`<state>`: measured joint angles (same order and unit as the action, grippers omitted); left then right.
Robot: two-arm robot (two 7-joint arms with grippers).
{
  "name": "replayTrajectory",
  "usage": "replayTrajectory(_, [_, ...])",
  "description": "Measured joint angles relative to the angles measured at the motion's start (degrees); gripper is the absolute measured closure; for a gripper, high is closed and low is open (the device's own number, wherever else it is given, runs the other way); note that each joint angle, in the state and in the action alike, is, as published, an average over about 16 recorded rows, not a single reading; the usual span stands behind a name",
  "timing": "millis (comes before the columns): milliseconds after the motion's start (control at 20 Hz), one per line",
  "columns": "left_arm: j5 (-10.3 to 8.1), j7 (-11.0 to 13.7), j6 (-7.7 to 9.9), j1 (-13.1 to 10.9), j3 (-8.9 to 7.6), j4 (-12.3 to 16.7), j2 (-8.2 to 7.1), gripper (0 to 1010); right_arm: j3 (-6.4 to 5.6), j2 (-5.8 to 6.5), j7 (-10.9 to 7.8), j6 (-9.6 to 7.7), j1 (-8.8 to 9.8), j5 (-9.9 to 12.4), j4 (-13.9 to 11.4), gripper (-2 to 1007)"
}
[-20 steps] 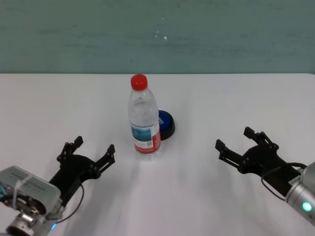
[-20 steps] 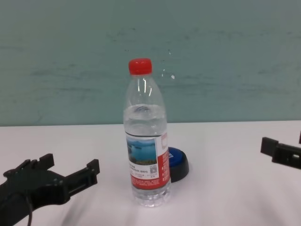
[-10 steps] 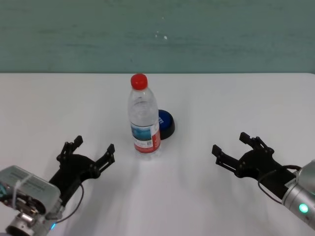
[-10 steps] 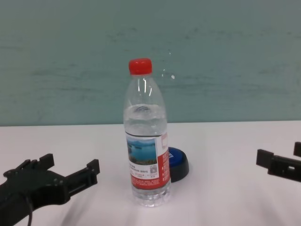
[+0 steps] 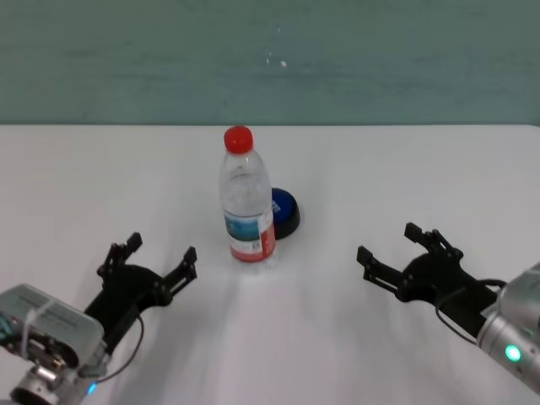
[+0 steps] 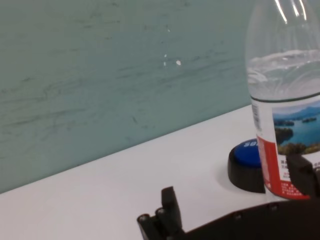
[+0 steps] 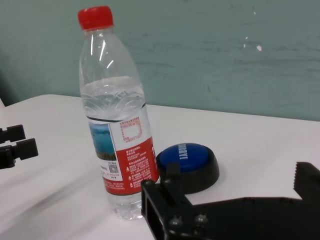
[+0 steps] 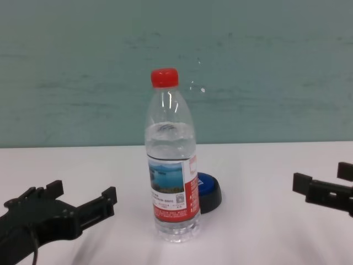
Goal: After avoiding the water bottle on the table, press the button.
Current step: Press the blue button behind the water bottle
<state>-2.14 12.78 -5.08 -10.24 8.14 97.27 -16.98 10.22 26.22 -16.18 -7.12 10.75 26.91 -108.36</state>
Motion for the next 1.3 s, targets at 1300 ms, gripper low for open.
replayTrajectory(1300, [0.0,0.0,0.0,0.0,0.0,0.0,0.0,10,1.51,3.31,-1.09,-4.89,-8.46,-1.1,2.8,1])
